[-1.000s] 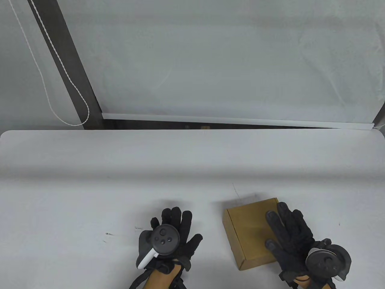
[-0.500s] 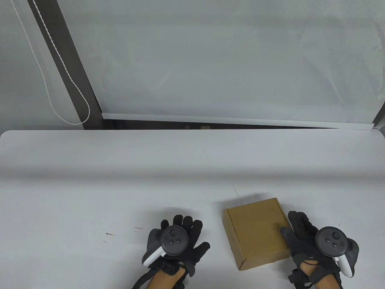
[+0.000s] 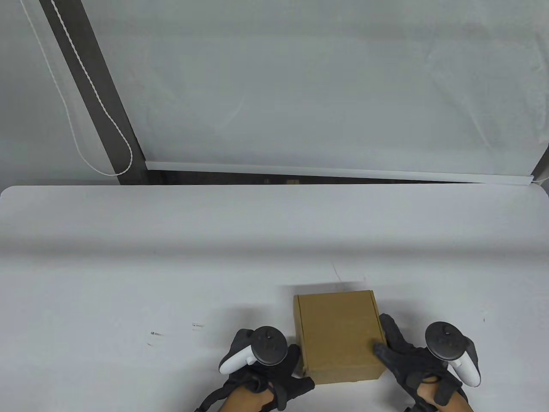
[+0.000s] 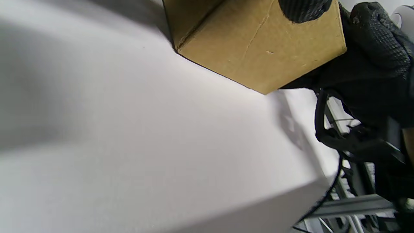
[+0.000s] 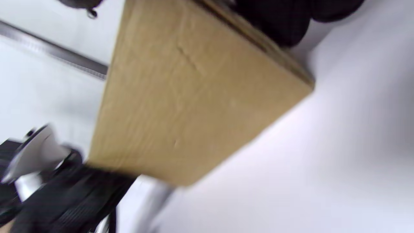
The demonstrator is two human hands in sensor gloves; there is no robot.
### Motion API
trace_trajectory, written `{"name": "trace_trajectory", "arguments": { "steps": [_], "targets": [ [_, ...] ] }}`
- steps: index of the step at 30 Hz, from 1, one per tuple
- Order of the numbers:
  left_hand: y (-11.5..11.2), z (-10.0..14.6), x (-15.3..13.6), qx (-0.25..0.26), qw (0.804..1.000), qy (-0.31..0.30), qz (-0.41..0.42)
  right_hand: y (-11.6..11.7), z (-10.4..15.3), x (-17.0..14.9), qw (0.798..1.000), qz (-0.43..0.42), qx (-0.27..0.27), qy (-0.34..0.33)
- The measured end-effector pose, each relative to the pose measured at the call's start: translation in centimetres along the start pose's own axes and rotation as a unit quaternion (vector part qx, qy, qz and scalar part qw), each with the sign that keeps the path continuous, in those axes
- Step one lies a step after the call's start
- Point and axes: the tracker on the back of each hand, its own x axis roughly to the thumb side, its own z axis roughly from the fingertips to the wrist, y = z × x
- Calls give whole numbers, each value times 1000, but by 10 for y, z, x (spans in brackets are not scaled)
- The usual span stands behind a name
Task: Fully disassemble mailer box
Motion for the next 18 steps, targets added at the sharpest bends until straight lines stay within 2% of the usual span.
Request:
{"name": "trace_trajectory", "arguments": {
  "steps": [4,7,10,13,16,18],
  "targets": [
    [11,6,-1,58,998,-24,26,-1,-1,3,999,-16,-22,-35],
    [21,14,1,124,988,-76,50,-7,1,8,994,-49,-57,-76],
    [30,25,9,218,961,-154,73,-12,2,14,985,-58,-105,-126],
    [34,33,13,255,946,-190,64,-14,3,15,978,-80,-103,-160],
    [39,40,22,302,920,-241,63,-14,3,15,971,-112,-107,-180],
    [41,45,25,322,913,-243,57,-13,3,17,970,-116,-107,-185]
  ]
}}
